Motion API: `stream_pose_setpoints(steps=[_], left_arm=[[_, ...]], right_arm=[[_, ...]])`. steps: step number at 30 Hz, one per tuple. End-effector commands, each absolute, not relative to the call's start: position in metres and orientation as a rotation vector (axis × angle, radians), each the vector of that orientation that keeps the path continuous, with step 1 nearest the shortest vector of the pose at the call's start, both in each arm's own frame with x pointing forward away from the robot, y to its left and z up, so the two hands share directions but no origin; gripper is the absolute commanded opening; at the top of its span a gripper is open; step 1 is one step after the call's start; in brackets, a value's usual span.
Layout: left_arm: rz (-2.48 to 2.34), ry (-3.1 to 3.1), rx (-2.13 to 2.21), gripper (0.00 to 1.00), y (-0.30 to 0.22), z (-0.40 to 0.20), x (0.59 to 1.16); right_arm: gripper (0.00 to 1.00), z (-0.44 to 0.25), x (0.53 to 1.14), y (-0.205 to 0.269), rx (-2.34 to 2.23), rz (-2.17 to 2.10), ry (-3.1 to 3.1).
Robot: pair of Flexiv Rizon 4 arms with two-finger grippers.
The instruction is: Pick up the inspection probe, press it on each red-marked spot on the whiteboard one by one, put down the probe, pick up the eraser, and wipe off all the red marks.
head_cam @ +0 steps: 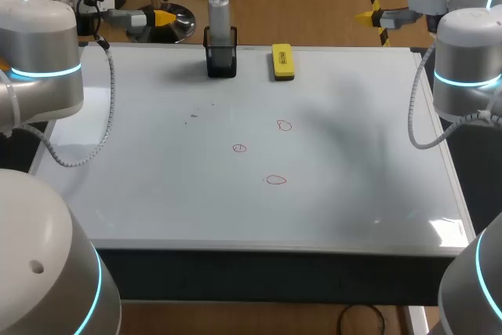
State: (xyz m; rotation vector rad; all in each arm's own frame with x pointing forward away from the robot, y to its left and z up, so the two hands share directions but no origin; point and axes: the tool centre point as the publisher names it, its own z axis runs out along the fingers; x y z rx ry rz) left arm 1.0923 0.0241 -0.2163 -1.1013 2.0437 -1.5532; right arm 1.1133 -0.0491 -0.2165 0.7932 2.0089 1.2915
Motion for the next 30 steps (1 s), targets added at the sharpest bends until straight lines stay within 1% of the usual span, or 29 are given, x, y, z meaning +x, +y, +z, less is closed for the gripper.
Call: stream_pose_setpoints(steps=[1, 20, 26, 30], left_arm=[[-1.554, 2.043, -1.102, 1.00, 0.024, -0.216, 1.092], [-1.554, 2.043, -1.102, 1.00, 0.024, -0.216, 1.092], [-1.616, 2.128, -0.980, 1.00, 0.000, -0.223, 1.102], [-1.683, 2.208, -0.845, 1.00, -0.026, -0.225, 1.104]], right_arm=[[1.00, -0.216, 1.114, -0.049, 0.793, 1.291, 2.011], [1.00, -0.216, 1.114, -0.049, 0.793, 1.291, 2.011], [1.00, -0.216, 1.114, -0.049, 0.793, 1.291, 2.011], [1.00, -0.216, 1.114, -0.049, 0.793, 1.291, 2.011]])
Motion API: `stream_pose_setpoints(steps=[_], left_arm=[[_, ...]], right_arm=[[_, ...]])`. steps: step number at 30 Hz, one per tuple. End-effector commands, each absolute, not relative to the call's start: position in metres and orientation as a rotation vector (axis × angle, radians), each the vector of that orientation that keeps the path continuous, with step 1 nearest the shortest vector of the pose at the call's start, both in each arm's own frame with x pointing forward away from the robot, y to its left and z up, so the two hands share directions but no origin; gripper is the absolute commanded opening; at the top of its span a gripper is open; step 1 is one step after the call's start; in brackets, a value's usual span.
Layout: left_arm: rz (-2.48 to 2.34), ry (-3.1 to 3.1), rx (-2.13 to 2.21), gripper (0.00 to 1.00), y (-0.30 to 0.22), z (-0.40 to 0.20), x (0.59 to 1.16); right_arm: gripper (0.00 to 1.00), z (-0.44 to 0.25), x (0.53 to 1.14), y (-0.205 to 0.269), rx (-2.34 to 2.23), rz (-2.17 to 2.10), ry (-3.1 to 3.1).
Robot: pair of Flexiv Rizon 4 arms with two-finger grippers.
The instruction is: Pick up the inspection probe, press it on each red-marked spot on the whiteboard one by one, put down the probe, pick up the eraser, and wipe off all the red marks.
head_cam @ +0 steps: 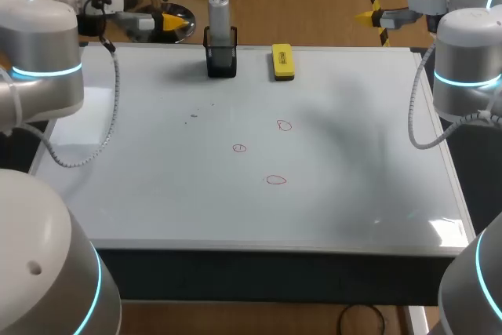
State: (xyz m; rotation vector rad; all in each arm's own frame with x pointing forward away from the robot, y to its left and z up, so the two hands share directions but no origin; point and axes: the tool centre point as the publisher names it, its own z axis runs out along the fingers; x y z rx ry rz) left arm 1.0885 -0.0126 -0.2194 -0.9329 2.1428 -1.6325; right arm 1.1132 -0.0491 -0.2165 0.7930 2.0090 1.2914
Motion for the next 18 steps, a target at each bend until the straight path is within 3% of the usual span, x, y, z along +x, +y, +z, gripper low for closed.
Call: stream_pose_setpoints(steps=[1, 18], left_arm=[[-1.698, 2.227, -0.808, 1.00, -0.033, -0.226, 1.103], [-1.986, 2.289, -0.352, 1.00, -0.119, -0.238, 1.100]], right_arm=[[1.00, -0.216, 1.114, -0.049, 0.793, 1.291, 2.011], [1.00, -0.216, 1.114, -0.049, 0.793, 1.291, 2.011]])
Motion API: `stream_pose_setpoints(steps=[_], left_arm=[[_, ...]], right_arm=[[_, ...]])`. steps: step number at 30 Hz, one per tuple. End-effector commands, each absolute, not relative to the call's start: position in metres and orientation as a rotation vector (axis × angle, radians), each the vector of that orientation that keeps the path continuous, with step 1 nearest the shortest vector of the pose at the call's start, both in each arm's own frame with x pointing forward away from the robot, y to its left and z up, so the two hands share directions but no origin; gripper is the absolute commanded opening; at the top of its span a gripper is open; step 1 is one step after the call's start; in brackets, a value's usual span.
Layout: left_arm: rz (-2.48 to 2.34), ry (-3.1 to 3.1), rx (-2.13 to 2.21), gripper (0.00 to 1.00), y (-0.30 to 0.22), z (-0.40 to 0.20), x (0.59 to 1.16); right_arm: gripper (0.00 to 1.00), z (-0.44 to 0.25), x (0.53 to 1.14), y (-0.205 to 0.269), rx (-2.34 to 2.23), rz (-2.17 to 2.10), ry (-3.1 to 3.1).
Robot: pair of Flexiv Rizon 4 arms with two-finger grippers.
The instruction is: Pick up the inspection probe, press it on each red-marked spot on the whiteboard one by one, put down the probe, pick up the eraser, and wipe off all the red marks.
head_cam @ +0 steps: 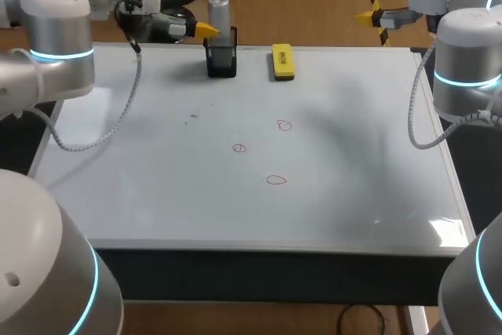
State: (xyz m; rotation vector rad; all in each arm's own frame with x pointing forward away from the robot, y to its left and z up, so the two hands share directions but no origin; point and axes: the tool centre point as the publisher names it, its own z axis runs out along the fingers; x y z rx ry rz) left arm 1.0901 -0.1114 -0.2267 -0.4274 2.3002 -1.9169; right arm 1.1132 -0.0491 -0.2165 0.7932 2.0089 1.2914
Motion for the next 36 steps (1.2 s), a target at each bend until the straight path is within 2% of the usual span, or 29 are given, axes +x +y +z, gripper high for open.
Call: stream_pose_setpoints(steps=[1, 36], left_arm=[[-1.999, 2.295, -0.338, 1.00, -0.121, -0.238, 1.100], [-2.257, 2.321, -0.103, 1.00, -0.157, -0.281, 1.147]], right_arm=[[1.00, -0.216, 1.114, -0.049, 0.793, 1.291, 2.011], [1.00, -0.216, 1.114, -0.049, 0.793, 1.291, 2.011]])
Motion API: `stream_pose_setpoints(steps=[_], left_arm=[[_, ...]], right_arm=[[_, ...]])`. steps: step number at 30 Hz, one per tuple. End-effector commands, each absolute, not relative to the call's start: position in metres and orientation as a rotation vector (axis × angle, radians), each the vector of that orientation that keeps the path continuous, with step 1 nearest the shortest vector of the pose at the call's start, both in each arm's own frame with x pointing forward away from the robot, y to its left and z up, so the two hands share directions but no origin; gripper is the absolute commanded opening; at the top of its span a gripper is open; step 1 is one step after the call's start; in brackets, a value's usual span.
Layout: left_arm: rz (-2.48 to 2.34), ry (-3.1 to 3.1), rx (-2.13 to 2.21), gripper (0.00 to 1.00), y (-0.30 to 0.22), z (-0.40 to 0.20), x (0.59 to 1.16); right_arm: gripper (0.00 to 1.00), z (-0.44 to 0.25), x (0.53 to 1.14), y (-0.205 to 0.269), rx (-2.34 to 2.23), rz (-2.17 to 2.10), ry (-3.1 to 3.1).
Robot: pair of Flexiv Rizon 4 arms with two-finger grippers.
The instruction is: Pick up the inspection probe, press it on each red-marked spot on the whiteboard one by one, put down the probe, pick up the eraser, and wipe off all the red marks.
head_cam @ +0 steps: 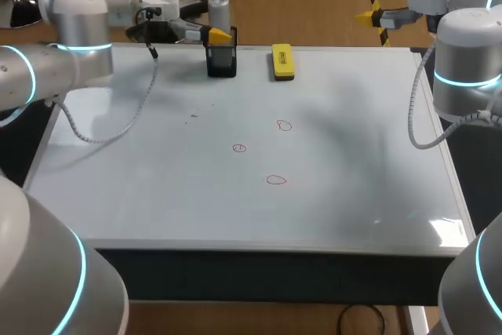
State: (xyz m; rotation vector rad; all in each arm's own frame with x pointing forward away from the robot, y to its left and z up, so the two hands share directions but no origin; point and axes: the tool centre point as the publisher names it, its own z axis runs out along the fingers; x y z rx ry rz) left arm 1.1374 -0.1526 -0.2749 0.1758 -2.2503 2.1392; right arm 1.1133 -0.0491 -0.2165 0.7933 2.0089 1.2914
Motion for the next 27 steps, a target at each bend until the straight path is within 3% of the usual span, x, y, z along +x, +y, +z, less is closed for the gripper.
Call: stream_pose_setpoints(steps=[1, 21, 22, 24, 27], left_arm=[[2.123, -2.179, 0.094, 1.00, -0.157, -0.282, 1.148], [2.123, -2.183, 0.144, 1.00, -0.165, -0.295, 1.154], [2.127, -2.182, 0.148, 0.60, -0.164, -0.296, 1.153], [2.129, -2.186, 0.154, 0.00, -0.163, -0.296, 1.153], [2.135, -2.186, 0.153, 0.00, -0.161, -0.295, 1.151]], right_arm=[[1.00, -0.216, 1.114, -0.049, 0.793, 1.291, 2.011], [1.00, -0.216, 1.114, -0.049, 0.793, 1.291, 2.011], [1.00, -0.216, 1.114, -0.049, 0.793, 1.291, 2.011], [1.00, -0.216, 1.114, -0.049, 0.793, 1.291, 2.011], [1.00, -0.216, 1.114, -0.049, 0.793, 1.291, 2.011]])
